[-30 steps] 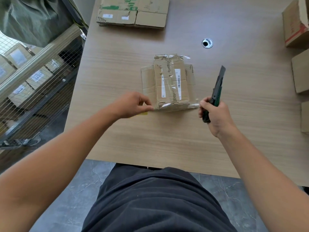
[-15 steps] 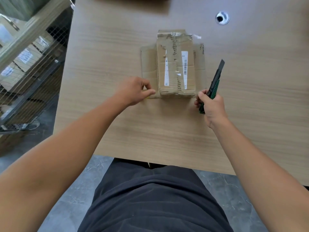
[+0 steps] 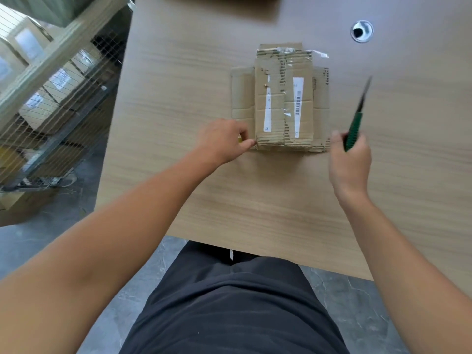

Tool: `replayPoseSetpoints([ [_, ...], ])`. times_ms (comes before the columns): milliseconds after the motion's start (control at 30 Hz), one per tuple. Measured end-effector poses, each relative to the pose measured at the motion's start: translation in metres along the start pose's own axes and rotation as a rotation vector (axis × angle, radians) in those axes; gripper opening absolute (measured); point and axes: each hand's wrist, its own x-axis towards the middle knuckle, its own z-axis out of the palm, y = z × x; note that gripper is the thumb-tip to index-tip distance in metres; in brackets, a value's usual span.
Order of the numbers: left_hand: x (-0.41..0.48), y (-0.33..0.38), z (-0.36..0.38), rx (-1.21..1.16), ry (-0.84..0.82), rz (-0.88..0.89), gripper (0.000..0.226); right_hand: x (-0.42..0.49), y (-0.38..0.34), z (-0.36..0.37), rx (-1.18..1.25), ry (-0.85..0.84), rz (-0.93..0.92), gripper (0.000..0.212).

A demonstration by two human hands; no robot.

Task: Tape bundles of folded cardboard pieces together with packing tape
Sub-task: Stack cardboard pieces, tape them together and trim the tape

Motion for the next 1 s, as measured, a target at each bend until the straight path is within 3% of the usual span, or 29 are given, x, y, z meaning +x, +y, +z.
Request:
replayPoseSetpoints([
  [133, -0.007, -0.004, -0.009, -0.12, -0.037, -0.039, 0.024, -0.051, -0.045, 0.031, 0.208, -0.267, -0.15, 0.018],
  [233, -0.013, -0.016, -0.015, -0.288, -0.098, -0.028, 0.016, -0.08, -0.066, 0.063, 0.061, -0.318, -0.346, 0.023],
  [300, -0.017, -0.024, -0.018, -0.332, -0.139, -0.009, 0.023, -0.087, -0.067, 0.076, -0.11, -0.317, -0.39, 0.022],
  [433, -0.021, -0.033, -0.017, -0.326, -0.241, 0.017, 0.038, -0.091, -0.066, 0.08, -0.435, -0.319, -0.321, 0.027],
  [700, -0.012, -0.052, -0.033, -0.189, -0.148, 0.062, 0.022, -0.092, -0.098, 0.085, -0.516, -0.451, -0.118, 0.033],
  [800, -0.005, -0.047, -0.032, -0.038, -0.186, 0.1, 0.021, -0.093, -0.1, 0.083, -0.549, -0.465, -0.097, 0.028],
  [1000, 0.003, -0.049, -0.027, 0.022, -0.222, 0.089, 0.011, -0.095, -0.102, 0.081, -0.513, -0.438, -0.044, 0.024],
])
